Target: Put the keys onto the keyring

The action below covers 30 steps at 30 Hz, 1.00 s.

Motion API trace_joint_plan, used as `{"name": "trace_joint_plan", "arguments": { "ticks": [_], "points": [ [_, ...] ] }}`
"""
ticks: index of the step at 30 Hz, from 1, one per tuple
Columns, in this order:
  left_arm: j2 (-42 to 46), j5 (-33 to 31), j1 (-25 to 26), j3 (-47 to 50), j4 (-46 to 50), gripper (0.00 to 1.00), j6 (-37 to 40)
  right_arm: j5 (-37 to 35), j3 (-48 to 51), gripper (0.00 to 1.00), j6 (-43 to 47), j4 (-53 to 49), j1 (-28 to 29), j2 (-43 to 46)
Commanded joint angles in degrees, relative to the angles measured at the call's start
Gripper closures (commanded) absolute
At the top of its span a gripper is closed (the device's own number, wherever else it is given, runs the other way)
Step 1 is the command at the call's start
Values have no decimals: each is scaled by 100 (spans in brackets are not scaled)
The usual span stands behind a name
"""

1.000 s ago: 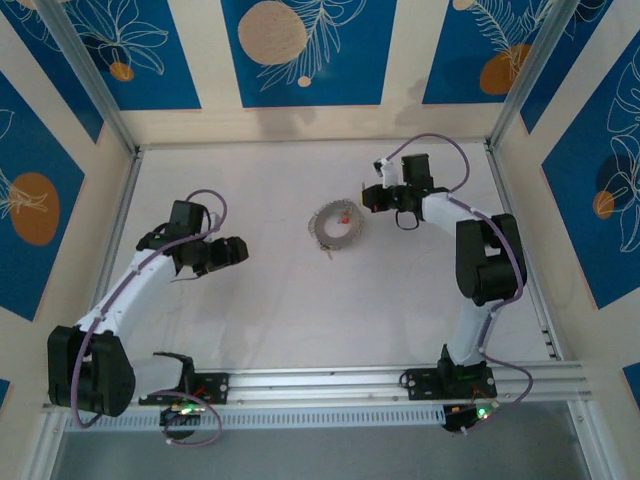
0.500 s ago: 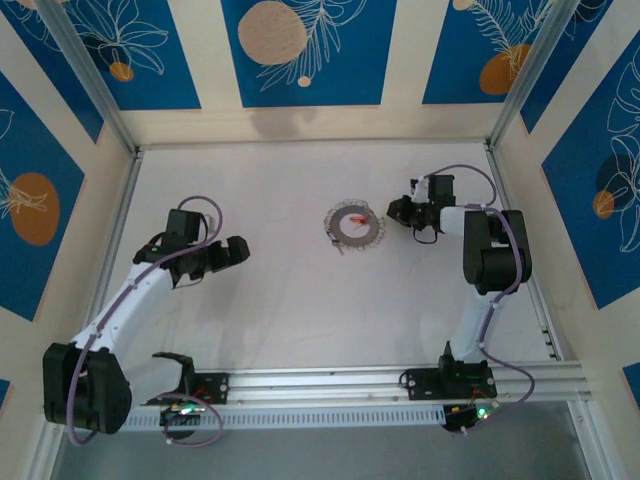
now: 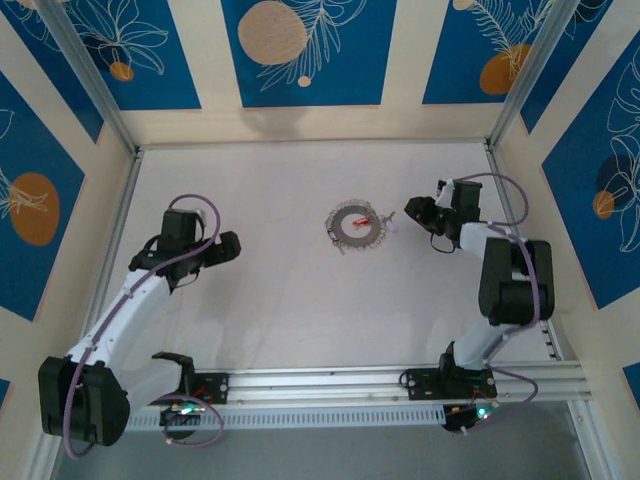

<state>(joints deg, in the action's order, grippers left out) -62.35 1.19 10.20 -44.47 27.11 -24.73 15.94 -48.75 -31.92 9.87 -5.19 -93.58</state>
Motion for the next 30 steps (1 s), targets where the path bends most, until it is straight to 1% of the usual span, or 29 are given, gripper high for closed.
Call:
{"name": "trace_joint_plan", "arguments": {
  "ticks": [1, 4, 6, 7, 8, 9, 11, 12, 14, 16, 17, 19, 22, 24, 25, 26, 27, 29, 30],
  "points": [
    [-211, -50, -42, -17, -606, 0, 716, -480, 373, 59, 753, 140, 250, 1050],
    [-468, -265, 16, 86, -1214, 0, 1549, -1131, 894, 50, 1619, 238, 642, 2003],
    [-509, -512, 35, 338, -1742, 0, 2353, -1617, 1414, 38, 2191, 534, 946, 2603],
    [-483, -556, 30, 482, -2020, 0, 2654, -1802, 1599, 24, 2428, 638, 1048, 2830],
    [-435, -489, 34, 685, -2351, 0, 3065, -2003, 1818, 0, 2628, 741, 1137, 3071],
    [-379, -490, 33, 900, -2715, 0, 3338, -2174, 2005, 1, 2741, 815, 1183, 3276],
    [-342, -629, 21, 1234, -3333, 0, 3452, -2374, 2368, 1, 2753, 1043, 1152, 3581],
    [-384, -686, 24, 1381, -3668, 0, 3456, -2421, 2614, 1, 2797, 1323, 1123, 3667],
    [-491, -708, 25, 1742, -4416, 0, 3512, -2488, 2999, 1, 3180, 1806, 1172, 3725],
    [-552, -721, 24, 2160, -5333, 0, 3503, -2579, 3204, 1, 3296, 2075, 1180, 3637],
    [-598, -684, 22, 2313, -5679, 0, 3520, -2505, 3303, 1, 3285, 2265, 1124, 3524],
    [-773, -534, 23, 2390, -6033, 0, 3594, -2323, 3509, 1, 3208, 2843, 970, 3214],
    [-1274, -191, 17, 2363, -6557, 0, 3635, -2272, 3708, 1, 3066, 3775, 751, 2593],
    [-1694, -193, 11, 2421, -7172, 0, 3589, -2059, 3639, 1, 3063, 4138, 646, 2239],
    [-1846, -263, 15, 2389, -7274, 0, 3594, -2005, 3552, 1, 2905, 4163, 589, 2099],
    [-1908, -416, -8, 2299, -7162, 0, 3499, -1897, 3457, 1, 2756, 4202, 520, 1953],
    [-1923, -418, -70, 2259, -7110, 0, 3424, -1851, 3442, 1, 2651, 4496, 472, 1702],
    [-1979, -416, -192, 2297, -7235, 0, 3264, -1814, 3370, 1, 2629, 4764, 425, 1193],
    [-2019, -372, -258, 2352, -7358, 0, 3193, -1825, 3368, 1, 2604, 5065, 439, 851]
  ]
}}
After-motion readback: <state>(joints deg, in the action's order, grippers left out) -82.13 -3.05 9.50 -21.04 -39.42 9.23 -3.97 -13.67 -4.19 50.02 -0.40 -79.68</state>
